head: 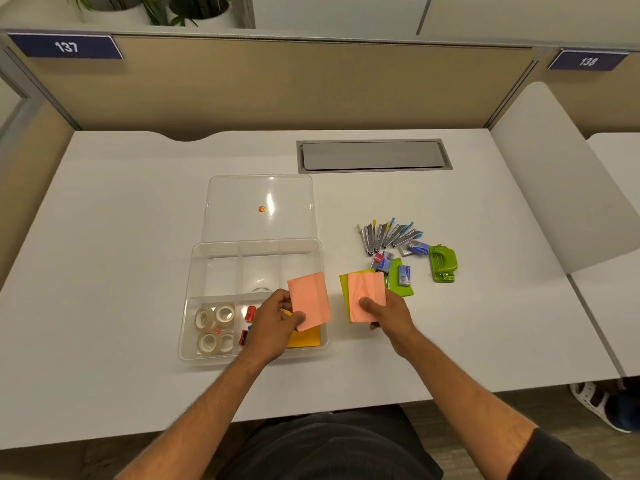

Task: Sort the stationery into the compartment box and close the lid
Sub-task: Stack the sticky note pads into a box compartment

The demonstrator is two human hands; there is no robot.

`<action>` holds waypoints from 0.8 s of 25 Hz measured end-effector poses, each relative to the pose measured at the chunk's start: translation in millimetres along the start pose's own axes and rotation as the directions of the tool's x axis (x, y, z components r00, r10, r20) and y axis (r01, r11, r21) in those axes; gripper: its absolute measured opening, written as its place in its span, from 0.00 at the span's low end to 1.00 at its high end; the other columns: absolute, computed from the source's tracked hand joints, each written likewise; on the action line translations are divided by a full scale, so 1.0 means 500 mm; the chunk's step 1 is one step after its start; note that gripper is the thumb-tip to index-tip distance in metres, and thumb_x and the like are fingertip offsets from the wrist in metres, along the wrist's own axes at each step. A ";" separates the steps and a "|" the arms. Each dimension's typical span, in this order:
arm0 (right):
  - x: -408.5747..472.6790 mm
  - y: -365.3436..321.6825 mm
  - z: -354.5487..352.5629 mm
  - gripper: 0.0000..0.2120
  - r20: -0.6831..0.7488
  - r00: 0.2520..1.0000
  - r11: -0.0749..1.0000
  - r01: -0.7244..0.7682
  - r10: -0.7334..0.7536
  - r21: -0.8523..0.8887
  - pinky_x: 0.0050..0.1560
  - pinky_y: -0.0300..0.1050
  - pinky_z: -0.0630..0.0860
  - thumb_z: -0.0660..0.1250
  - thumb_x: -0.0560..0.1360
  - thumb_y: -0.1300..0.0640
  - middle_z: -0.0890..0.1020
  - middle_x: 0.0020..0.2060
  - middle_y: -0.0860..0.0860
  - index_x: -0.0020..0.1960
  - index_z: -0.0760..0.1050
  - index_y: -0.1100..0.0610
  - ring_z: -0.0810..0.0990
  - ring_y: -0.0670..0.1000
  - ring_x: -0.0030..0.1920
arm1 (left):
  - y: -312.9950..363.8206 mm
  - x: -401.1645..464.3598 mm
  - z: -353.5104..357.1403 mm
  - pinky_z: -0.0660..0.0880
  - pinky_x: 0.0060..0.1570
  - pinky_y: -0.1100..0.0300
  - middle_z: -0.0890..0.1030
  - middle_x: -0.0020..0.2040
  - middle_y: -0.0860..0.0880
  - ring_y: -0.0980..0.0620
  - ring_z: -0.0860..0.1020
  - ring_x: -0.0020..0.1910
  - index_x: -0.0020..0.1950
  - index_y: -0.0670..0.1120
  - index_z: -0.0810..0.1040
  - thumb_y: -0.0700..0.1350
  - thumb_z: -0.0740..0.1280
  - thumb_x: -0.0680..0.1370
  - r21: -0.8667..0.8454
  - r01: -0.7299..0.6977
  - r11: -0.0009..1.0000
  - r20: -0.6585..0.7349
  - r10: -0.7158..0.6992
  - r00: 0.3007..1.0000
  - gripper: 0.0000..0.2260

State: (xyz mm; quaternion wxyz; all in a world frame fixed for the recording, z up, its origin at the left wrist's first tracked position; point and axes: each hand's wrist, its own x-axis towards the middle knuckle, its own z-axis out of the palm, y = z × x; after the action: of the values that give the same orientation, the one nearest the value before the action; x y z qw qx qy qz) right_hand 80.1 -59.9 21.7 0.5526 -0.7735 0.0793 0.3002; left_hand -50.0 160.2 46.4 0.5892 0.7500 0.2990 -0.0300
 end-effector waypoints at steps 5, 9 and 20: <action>-0.022 -0.044 0.035 0.10 0.220 0.974 0.984 0.007 -0.046 0.175 0.32 0.44 0.75 0.70 0.77 0.55 0.83 0.41 0.52 0.56 0.77 0.57 0.79 0.50 0.38 | 0.004 0.001 -0.001 0.78 0.40 0.60 0.83 0.51 0.51 0.49 0.82 0.45 0.60 0.49 0.74 0.38 0.71 0.76 -0.127 0.022 0.992 0.003 -0.022 1.000 0.16; -0.037 -0.056 0.077 0.11 0.304 0.950 0.990 0.034 -0.073 0.134 0.32 0.44 0.72 0.66 0.79 0.52 0.81 0.40 0.53 0.55 0.78 0.60 0.75 0.50 0.37 | 0.009 0.001 -0.004 0.76 0.36 0.66 0.85 0.49 0.51 0.53 0.83 0.43 0.57 0.52 0.76 0.38 0.72 0.75 -0.216 0.027 0.976 0.025 -0.023 0.999 0.14; -0.056 -0.069 0.122 0.14 0.282 0.958 0.998 0.063 -0.052 -0.031 0.43 0.36 0.75 0.60 0.82 0.47 0.83 0.50 0.46 0.58 0.79 0.53 0.81 0.46 0.49 | -0.012 0.002 -0.019 0.81 0.51 0.45 0.84 0.54 0.51 0.48 0.83 0.52 0.60 0.52 0.77 0.40 0.74 0.73 -0.269 0.040 0.962 0.025 -0.035 0.999 0.17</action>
State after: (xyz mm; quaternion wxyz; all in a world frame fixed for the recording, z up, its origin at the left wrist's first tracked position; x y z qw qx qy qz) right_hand 49.8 2.4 52.2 0.5514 -0.7357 -0.0285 0.3922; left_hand -55.1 169.9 43.9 0.6881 0.6567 0.3086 -0.0074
